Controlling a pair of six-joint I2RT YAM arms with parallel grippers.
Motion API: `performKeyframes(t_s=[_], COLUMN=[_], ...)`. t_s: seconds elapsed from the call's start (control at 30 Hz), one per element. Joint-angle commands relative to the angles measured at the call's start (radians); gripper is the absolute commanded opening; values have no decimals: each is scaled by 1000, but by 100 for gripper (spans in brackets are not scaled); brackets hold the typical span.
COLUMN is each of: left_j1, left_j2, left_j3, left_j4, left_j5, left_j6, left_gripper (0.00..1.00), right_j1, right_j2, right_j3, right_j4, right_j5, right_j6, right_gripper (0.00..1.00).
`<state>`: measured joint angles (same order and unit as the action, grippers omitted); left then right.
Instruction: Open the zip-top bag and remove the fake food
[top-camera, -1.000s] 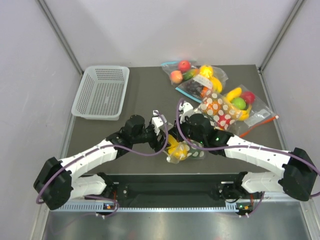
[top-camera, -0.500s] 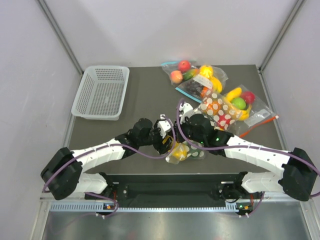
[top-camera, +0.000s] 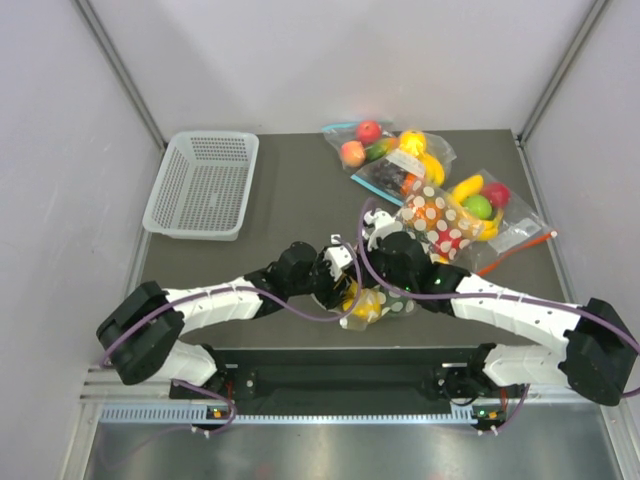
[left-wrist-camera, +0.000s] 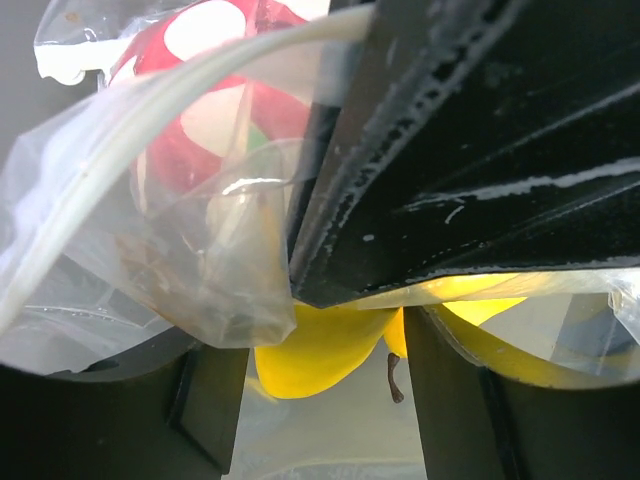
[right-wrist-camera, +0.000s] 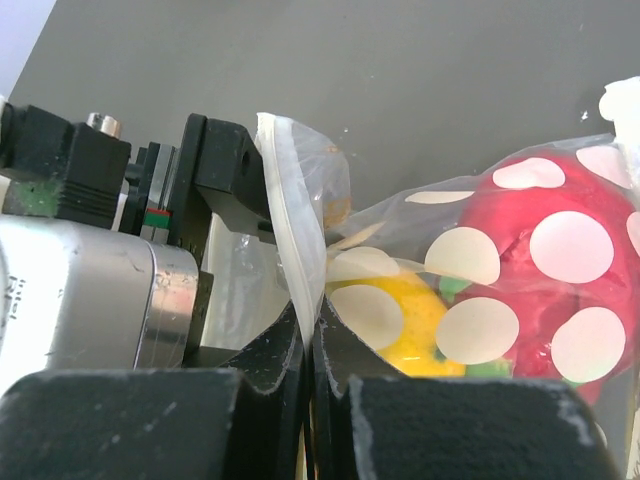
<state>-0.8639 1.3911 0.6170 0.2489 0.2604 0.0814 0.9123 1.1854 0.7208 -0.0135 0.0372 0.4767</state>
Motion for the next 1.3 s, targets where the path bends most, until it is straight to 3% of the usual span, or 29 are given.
performKeyframes(t_s=[0.0, 0.03, 0.17, 0.6, 0.9, 1.0, 1.13, 1.17, 1.27], left_j1=[-37, -37, -37, -37, -37, -35, -35, -35, -35], left_j2=[20, 2, -73, -282, -423, -434, -396, -383, -337], left_j3=[13, 10, -6, -42, -11, -5, -16, -14, -16], left_j4=[-16, -20, -33, -151, -246, -289, -206, -188, -114], left_j5=[5, 5, 11, 4, -180, -205, -92, -73, -35], left_j6=[35, 32, 17, -40, -80, -106, -91, -92, -97], left_gripper=[29, 22, 10, 8, 7, 7, 11, 19, 27], right_j1=[34, 33, 25, -73, -87, -87, -87, -87, -87], right_j2=[-32, -32, -36, -92, -89, -90, -90, -90, -96], right_j3=[32, 32, 31, 2, -11, -14, -17, -17, -23], right_j4=[143, 138, 92, 18, 17, 17, 20, 20, 24], right_j5=[-91, -73, -5, 75, 84, 79, 75, 73, 67], right_j6=[-4, -6, -26, -39, -44, -43, -47, -46, -41], right_gripper=[0, 0, 0, 0, 0, 0, 0, 0, 0])
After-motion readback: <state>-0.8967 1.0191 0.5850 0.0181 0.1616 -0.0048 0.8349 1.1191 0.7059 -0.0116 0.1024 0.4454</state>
